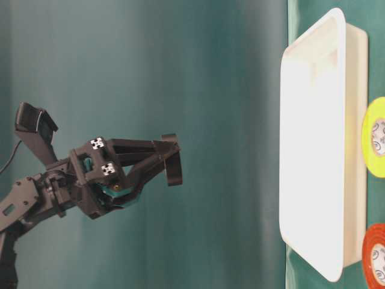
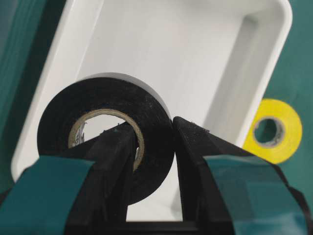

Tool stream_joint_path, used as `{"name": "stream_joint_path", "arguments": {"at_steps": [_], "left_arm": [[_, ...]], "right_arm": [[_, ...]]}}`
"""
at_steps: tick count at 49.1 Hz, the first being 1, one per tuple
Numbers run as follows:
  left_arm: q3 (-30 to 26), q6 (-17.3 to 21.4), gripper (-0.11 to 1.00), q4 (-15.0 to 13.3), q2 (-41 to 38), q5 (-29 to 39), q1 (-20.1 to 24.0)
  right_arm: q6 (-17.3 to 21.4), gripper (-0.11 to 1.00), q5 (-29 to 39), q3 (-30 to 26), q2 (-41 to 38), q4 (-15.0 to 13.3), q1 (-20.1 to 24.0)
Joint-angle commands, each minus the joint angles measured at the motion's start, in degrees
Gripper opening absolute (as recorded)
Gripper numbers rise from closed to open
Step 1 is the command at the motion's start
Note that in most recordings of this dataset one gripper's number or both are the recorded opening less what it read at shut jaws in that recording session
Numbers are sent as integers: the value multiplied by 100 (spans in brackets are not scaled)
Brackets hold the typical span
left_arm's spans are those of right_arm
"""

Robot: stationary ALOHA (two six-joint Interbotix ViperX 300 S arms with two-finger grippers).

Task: Pick up the tape from a random location and place it into the white case.
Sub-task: 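Lower the black tape roll into the white tray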

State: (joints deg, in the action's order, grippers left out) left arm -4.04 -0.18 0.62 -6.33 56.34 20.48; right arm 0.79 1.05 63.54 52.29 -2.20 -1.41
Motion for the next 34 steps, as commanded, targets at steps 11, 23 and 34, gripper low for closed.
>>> {"name": "stream_joint_path", "arguments": {"at_steps": [11,23,34], "left_arm": [[606,-9,19,18,-255,-888,62],[1099,9,19,18,-659,-1819,149],[1222,18,19,18,-1099,-2268,149]], "right_arm": [[-9,93,-26,-149,-70,-35,0],[-9,93,-26,-141,-123,-44,0],[-9,93,-26,-132,-158,-44,0]]}}
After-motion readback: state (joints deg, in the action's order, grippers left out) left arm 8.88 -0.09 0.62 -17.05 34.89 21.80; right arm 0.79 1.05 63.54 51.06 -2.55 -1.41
